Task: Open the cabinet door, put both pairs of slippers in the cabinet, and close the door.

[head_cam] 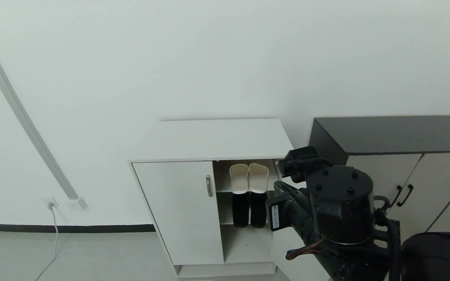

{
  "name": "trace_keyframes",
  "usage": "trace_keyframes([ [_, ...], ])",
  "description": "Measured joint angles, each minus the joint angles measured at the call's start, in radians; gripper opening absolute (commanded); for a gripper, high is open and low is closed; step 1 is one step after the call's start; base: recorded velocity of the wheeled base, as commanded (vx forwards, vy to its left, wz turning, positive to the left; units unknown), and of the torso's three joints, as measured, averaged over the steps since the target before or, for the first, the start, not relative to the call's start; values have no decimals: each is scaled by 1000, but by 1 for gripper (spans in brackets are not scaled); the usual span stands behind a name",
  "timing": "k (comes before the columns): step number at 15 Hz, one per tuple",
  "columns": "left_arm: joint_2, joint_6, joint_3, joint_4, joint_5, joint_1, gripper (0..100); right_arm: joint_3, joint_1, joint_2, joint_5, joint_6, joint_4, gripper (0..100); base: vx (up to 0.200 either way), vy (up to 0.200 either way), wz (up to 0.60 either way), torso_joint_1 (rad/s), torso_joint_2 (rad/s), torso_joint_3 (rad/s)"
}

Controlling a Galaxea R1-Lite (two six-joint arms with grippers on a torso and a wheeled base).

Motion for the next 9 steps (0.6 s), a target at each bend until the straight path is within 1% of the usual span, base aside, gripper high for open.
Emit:
trace_keyframes([
  [2,0,5,0,-1,0,-1,0,6,0,1,9,-4,-11,0,0,0,0,149,-334,-183],
  [6,0,1,0,0,0,0,0,9,-11,5,22,-4,-12,0,0,0,0,9,-18,-8],
  [9,0,2,1,0,0,0,0,10,-20,10,38,-4,-11,0,0,0,-600,5,-2,-1],
])
